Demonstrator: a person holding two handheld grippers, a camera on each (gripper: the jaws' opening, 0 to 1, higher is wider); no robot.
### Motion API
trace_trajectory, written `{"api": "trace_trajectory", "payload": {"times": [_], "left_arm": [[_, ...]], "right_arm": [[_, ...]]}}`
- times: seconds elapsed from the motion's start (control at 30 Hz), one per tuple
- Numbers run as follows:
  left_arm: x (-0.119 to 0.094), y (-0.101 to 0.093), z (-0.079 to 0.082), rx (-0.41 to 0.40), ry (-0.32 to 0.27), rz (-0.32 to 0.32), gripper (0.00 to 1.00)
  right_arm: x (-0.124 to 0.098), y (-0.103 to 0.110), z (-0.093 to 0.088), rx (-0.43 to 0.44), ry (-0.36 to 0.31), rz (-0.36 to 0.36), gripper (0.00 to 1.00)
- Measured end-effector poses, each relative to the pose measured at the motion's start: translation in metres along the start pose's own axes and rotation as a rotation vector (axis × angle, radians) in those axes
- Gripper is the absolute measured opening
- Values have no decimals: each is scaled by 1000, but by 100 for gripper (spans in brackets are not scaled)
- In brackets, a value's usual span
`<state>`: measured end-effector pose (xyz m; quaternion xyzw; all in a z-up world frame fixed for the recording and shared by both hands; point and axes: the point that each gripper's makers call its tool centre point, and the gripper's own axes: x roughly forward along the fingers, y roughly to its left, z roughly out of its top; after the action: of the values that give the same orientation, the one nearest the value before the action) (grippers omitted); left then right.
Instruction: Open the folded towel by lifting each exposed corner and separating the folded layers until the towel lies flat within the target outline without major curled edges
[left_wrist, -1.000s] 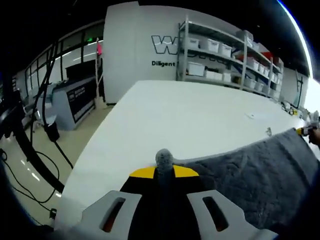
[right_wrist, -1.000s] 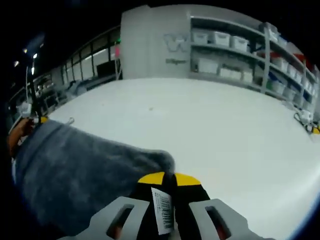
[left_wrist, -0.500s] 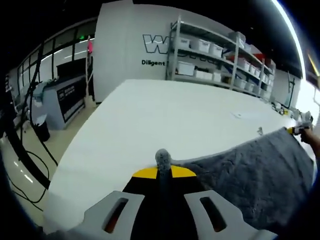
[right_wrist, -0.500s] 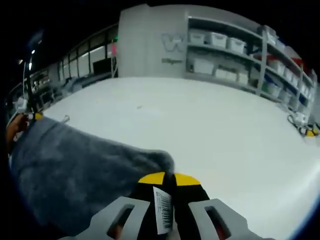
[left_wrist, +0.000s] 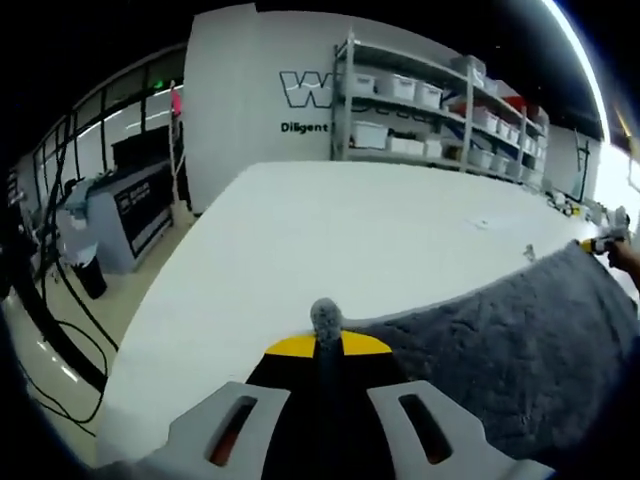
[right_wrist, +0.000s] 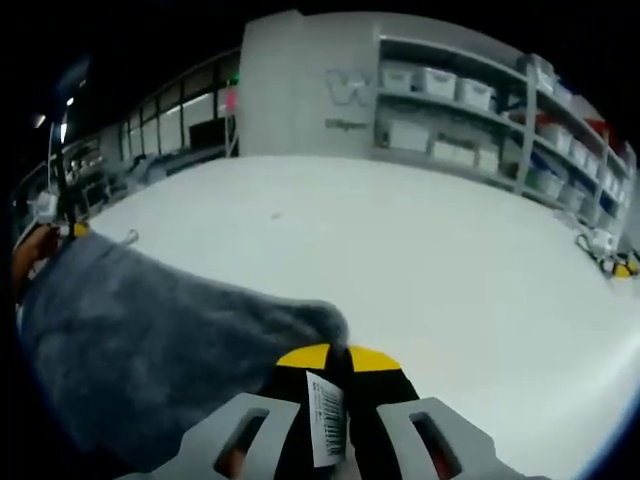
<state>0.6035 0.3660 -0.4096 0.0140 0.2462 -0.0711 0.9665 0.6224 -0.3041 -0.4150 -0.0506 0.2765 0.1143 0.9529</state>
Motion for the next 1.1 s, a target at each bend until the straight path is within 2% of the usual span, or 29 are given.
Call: {"api": "trace_trajectory", "payload": {"times": [0.43,0.47,0.57,0.67,1.1], "left_arm": [[28,11,14,-25,-11,-6,4],[25,2,12,-20,-10,-2,4],[35,9,16,-14,-3,-2,4],[35,3,16,-1,2,1,4],[59,8,30,29,-2,3,5]], "right_arm": [[19,-15,12,3,-6,-16,0],[22,-16,13,5,-6,-16,0],[31,-20,19,9,-2,-20,0],[30,-20,18,15,-4,-24,0],[38,-20,22,-4,2,-38,0]]}}
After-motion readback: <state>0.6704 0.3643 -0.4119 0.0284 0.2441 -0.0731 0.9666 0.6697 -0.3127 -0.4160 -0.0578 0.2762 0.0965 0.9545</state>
